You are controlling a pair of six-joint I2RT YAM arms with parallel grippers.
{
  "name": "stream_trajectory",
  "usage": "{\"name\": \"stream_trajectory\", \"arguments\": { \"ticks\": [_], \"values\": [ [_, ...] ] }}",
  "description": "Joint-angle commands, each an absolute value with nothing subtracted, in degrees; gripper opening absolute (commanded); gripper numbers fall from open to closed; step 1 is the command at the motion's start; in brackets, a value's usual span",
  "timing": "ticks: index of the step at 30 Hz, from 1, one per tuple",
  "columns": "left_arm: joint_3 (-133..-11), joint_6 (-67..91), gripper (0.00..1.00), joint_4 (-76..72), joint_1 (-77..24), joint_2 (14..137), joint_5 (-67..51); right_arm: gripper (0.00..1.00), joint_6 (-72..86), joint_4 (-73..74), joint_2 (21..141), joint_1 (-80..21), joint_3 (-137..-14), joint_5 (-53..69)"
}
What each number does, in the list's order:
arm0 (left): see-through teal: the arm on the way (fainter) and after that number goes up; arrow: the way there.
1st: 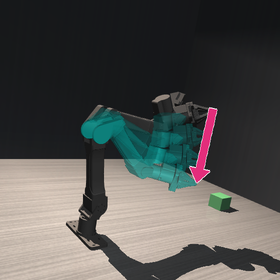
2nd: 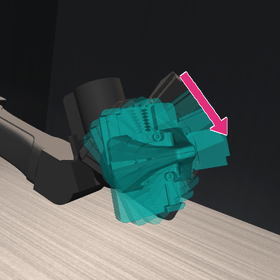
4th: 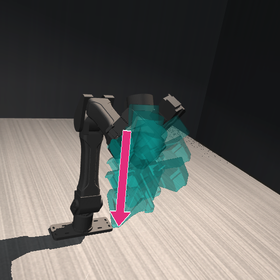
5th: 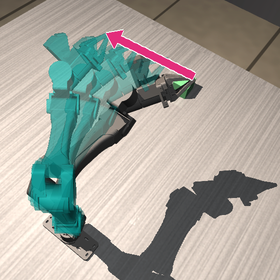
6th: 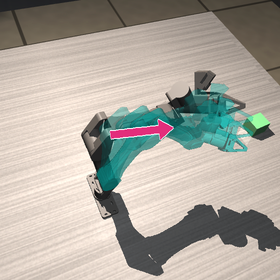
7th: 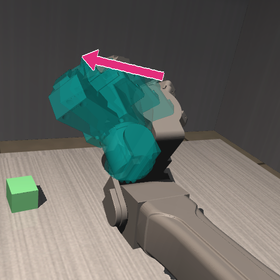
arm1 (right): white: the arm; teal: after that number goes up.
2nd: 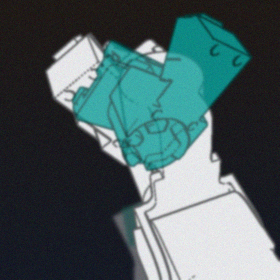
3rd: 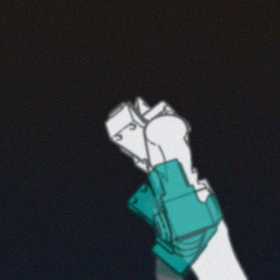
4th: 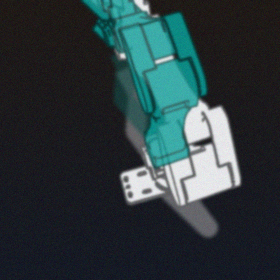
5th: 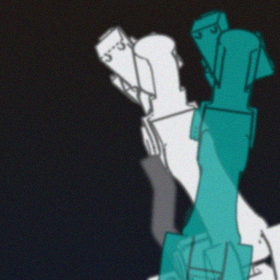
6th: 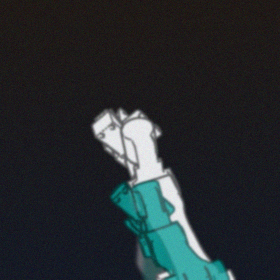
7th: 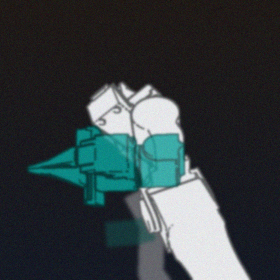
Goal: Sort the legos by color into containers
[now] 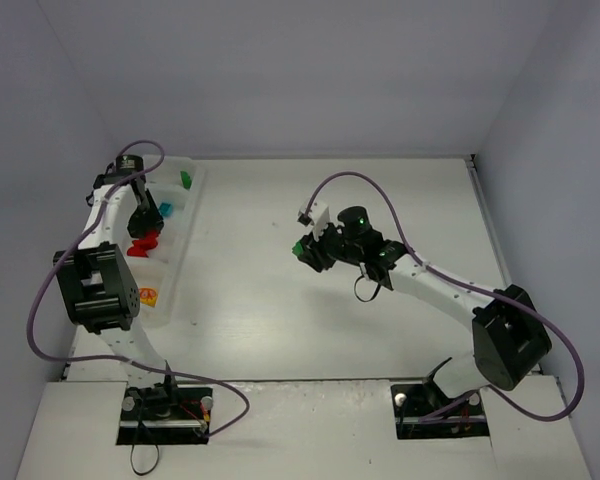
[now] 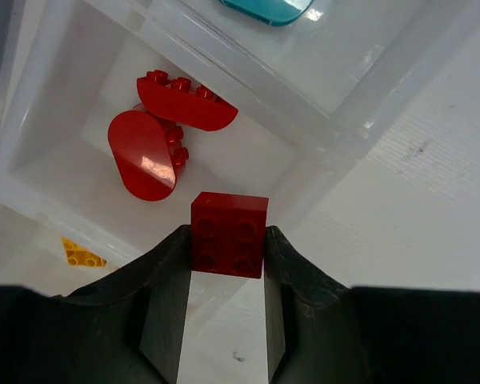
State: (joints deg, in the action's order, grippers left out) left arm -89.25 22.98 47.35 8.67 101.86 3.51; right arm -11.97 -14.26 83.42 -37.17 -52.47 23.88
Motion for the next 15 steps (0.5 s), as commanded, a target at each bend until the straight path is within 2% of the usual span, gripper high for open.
{"name": "stream_trajectory", "arguments": {
  "ticks": [1,7,14,15],
  "values": [
    [-91.8,22.9,0.29,45.4,9.1,101.9,6.3,0.00,-11.9,-16.3,79.8,-36.8,-52.6,25.0],
    [-89.3,23.7,0.47,44.8,9.1,99.2,4.0,0.00,-12.0,-16.1,79.2,-36.1,-52.5,24.7],
    [-86.8,24.4,0.49,45.2,8.7,96.2,-2.5,0.00,-11.9,-15.8,79.9,-35.9,-53.6,25.0],
    [-86.7,24.6,0.52,45.0,8.6,94.8,-4.8,0.00,-12.0,-15.7,79.8,-35.9,-53.8,25.1]
  ]
}}
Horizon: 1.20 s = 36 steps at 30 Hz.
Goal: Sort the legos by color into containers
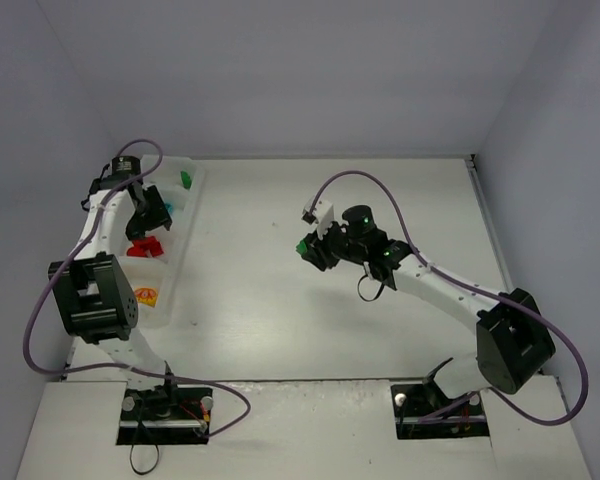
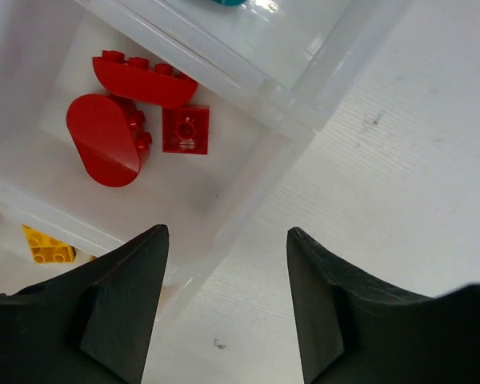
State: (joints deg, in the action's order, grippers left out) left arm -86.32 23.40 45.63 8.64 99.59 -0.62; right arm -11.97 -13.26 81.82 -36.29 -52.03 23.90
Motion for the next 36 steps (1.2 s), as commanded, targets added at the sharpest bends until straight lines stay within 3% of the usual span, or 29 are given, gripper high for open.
{"name": "stream_trajectory", "arguments": {
  "ticks": [1,2,5,9,12,19,33,36],
  "values": [
    [-86.6,24.5,0.55,44.6,8.0,94.1,-6.3,0.00,-11.9,-15.7,79.5,-35.9,-54.1,25.2],
    [-86.6,24.4,0.61,44.2,7.5,93.4,-8.2,0.00,-12.0,-15.7,79.4,-35.9,-54.3,25.5],
    [-87.3,24.4,0.68,43.2,4.5,92.0,-21.1,0.00,-12.1,-15.6,79.2,-35.9,-55.2,25.8],
    [-88.8,25.5,0.69,41.4,-6.7,93.3,-39.5,0.00,-12.6,-14.8,79.0,-35.9,-56.2,25.8],
    [-91.1,25.2,0.69,40.8,-14.3,95.3,-44.7,0.00,-12.7,-14.2,78.7,-36.0,-56.5,25.8],
    [-91.8,29.7,0.70,32.6,-21.3,96.9,-52.5,0.00,-12.7,-13.4,78.0,-36.3,-56.9,25.8],
    [-91.8,28.4,0.70,32.3,-25.2,100.8,-53.6,0.00,-12.4,-13.1,77.2,-36.7,-56.6,25.9],
    [-91.8,29.1,0.65,30.9,-25.6,101.0,-54.8,0.00,-12.5,-13.0,77.2,-36.7,-56.5,25.9]
  ]
}}
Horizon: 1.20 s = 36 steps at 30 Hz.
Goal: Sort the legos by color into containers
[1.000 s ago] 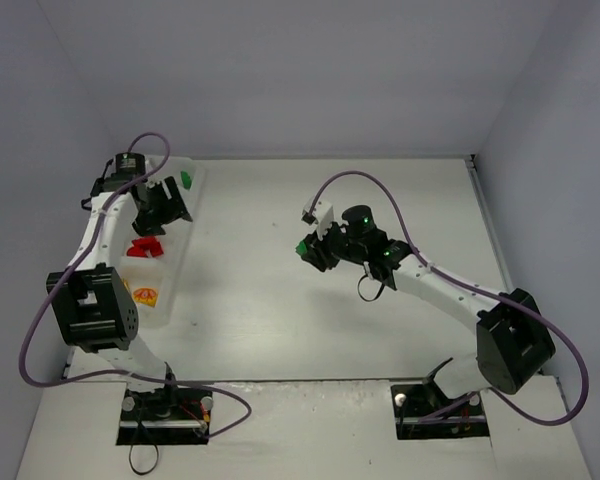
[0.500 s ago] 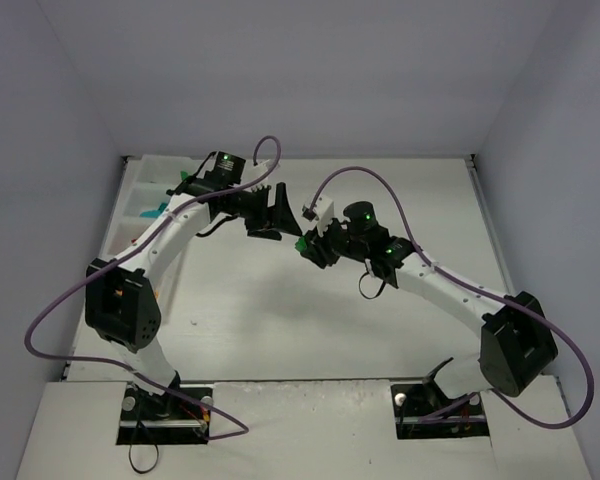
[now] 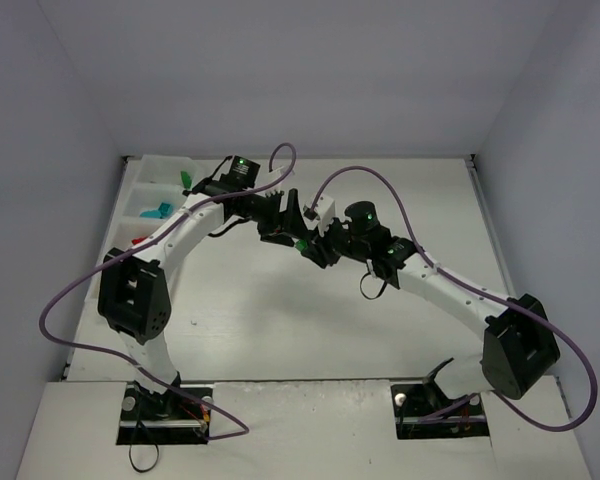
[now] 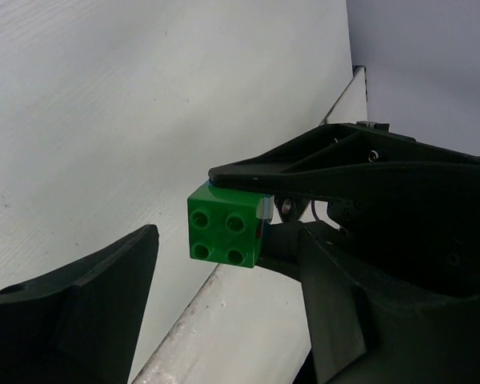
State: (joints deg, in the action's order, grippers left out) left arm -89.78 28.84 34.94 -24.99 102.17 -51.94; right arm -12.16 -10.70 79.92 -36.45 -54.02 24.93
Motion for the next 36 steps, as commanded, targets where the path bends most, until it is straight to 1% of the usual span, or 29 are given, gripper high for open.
{"name": "stream_trajectory", "arguments": {
  "ticks": [1,2,3,5,6,8,10,11,13,14,15,16,18,20,21,23,27,28,29,31,33,35,36],
  "values": [
    [-91.9,29.4,0.62,30.7,-25.6,101.2,-54.9,0.00,-12.6,-13.0,77.2,-36.7,-56.4,25.8],
    [-91.9,29.4,0.53,30.7,-25.6,101.2,-55.1,0.00,-12.6,-13.0,77.2,-36.7,-56.4,25.8],
    [-91.8,29.5,0.49,30.8,-25.7,101.4,-56.0,0.00,-12.6,-12.9,77.1,-36.7,-56.4,25.6],
    [-91.7,29.5,0.45,30.6,-25.7,101.5,-56.7,0.01,-12.6,-13.0,77.1,-36.7,-56.3,25.4],
    [-91.3,29.6,0.40,30.5,-25.8,101.5,-56.9,0.01,-12.6,-13.1,77.1,-36.7,-56.3,25.3],
    [-91.1,29.6,0.36,30.4,-25.7,101.5,-57.5,0.02,-12.7,-13.0,77.1,-36.7,-56.2,25.0],
    [-90.9,29.6,0.27,30.3,-25.7,101.5,-57.9,0.02,-12.7,-13.1,77.1,-36.7,-56.2,25.0],
    [-90.8,29.6,0.25,30.1,-25.7,101.4,-58.3,0.02,-12.6,-13.1,77.1,-36.7,-56.2,25.0],
    [-90.4,29.7,0.24,29.5,-25.8,101.4,-59.0,0.02,-12.6,-13.1,77.0,-36.7,-56.3,25.1],
    [-90.4,29.7,0.28,29.4,-25.8,101.5,-59.1,0.02,-12.5,-13.2,76.9,-36.7,-56.5,25.2],
    [-90.3,29.6,0.35,29.4,-25.8,101.4,-59.2,0.02,-12.5,-13.2,76.9,-36.7,-56.6,25.4],
    [-90.1,29.5,0.39,29.2,-25.7,101.3,-59.3,0.02,-12.4,-13.4,76.9,-36.7,-56.6,25.5],
    [-90.2,29.4,0.40,29.1,-25.8,101.3,-59.4,0.02,-12.3,-13.4,76.8,-36.7,-56.7,25.8],
    [-90.2,29.4,0.48,29.0,-25.8,101.2,-59.4,0.02,-12.0,-13.6,76.8,-36.7,-56.7,26.0],
    [-90.2,29.2,0.49,29.1,-25.8,101.2,-59.2,0.02,-12.0,-13.8,76.7,-36.7,-56.7,26.0],
    [-90.2,29.2,0.49,29.1,-25.7,101.2,-59.5,0.02,-12.0,-13.9,76.6,-36.7,-57.0,25.9],
    [-90.4,29.1,0.45,28.8,-25.8,101.3,-60.0,0.02,-12.0,-14.4,76.5,-36.7,-57.0,25.7],
    [-90.5,29.0,0.42,28.9,-25.8,101.2,-60.0,0.02,-11.9,-14.6,76.5,-36.7,-57.1,25.6],
    [-90.6,28.7,0.31,29.1,-25.7,101.1,-60.1,0.02,-11.8,-14.8,76.6,-36.7,-57.1,25.5],
    [-91.1,28.3,0.16,29.4,-25.7,100.9,-60.2,0.02,-11.7,-15.5,76.8,-36.7,-57.3,25.3],
    [-92.1,28.0,0.12,30.0,-25.6,100.7,-60.3,0.04,-11.6,-15.8,77.1,-36.7,-57.7,25.4],
    [-92.9,27.4,0.04,30.2,-25.6,100.5,-60.4,0.06,-11.7,-16.3,77.3,-36.7,-58.4,25.7],
    [-93.7,27.2,0.02,30.7,-25.7,100.4,-60.4,0.08,-11.9,-16.3,77.6,-36.7,-58.6,25.8]
  ]
}}
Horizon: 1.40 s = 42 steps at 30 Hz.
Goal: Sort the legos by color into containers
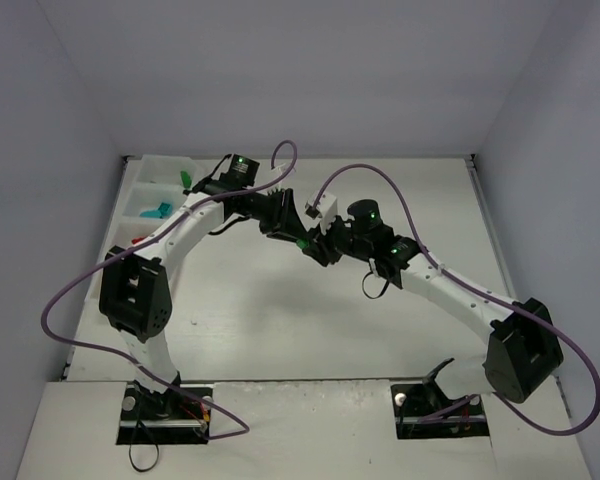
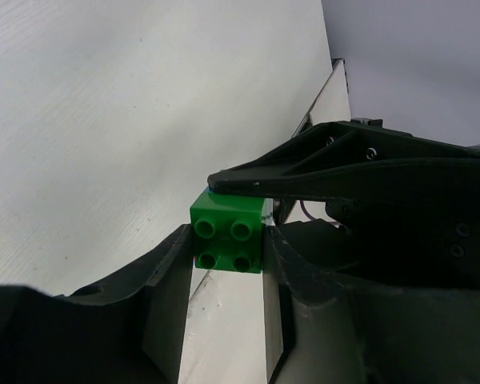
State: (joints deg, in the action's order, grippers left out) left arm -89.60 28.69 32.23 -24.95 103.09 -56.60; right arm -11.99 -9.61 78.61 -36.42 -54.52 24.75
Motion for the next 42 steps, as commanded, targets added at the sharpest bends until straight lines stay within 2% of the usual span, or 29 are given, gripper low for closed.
{"name": "stream_trajectory", "arguments": {
  "ticks": [1,2,3,6,10,17,22,29,42],
  "values": [
    [-94.1,26.8,0.01,31.1,-25.7,100.4,-60.6,0.11,-12.0,-16.3,77.7,-36.6,-58.9,25.8],
    [-94.7,25.7,0.00,31.6,-25.7,100.3,-60.6,0.14,-12.2,-16.3,78.0,-36.6,-59.3,25.7],
    [-95.7,25.1,0.00,33.2,-25.6,100.2,-60.5,0.28,-12.6,-16.3,78.1,-36.7,-59.5,25.4],
    [-97.4,21.5,0.00,37.2,-25.5,100.2,-58.8,0.55,-13.1,-15.9,78.3,-36.6,-60.0,24.9],
    [-99.1,18.7,0.00,40.4,-25.0,100.3,-57.6,0.66,-14.3,-14.5,78.7,-36.6,-60.5,24.5],
    [-101.0,15.1,0.00,44.6,-24.4,100.1,-53.8,0.68,-15.1,-13.5,78.7,-36.6,-60.2,23.2],
    [-101.8,14.9,0.00,44.6,-24.0,99.5,-51.5,0.61,-15.6,-13.0,79.0,-36.6,-59.9,22.9],
    [-101.8,15.5,0.00,43.9,-24.0,98.5,-49.1,0.59,-15.1,-12.8,79.8,-36.7,-59.7,23.9],
    [-100.7,17.5,0.00,42.0,-24.2,97.3,-51.3,0.48,-14.6,-13.5,80.9,-36.7,-59.9,24.8]
  ]
}}
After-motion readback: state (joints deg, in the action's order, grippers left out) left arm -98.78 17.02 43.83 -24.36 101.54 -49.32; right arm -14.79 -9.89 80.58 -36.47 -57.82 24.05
